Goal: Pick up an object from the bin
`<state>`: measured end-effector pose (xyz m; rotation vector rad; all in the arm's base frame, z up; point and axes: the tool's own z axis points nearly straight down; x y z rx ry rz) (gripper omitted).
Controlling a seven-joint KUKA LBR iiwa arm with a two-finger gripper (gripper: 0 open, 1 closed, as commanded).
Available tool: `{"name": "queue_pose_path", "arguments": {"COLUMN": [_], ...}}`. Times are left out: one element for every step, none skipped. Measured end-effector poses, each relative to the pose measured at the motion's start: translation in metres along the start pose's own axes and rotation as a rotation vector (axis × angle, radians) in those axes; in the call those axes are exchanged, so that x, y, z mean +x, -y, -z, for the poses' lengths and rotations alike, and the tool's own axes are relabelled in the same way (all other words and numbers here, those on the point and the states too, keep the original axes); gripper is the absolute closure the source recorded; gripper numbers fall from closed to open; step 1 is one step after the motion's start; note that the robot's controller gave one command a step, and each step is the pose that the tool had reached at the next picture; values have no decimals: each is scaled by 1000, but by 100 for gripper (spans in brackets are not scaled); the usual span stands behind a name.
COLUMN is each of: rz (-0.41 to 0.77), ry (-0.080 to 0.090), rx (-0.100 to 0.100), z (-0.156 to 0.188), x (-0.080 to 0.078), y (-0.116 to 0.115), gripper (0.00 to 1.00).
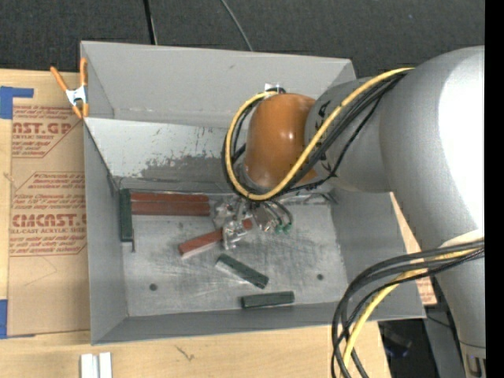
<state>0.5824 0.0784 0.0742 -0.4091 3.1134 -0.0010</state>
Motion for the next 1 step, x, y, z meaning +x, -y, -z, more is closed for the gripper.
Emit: {"name": "queue_pose_path", "arguments": {"rz": [1], "ry": [7], "rx": [0], "z": [172], "x": [-7], "y": [-6], "gripper": [100]}}
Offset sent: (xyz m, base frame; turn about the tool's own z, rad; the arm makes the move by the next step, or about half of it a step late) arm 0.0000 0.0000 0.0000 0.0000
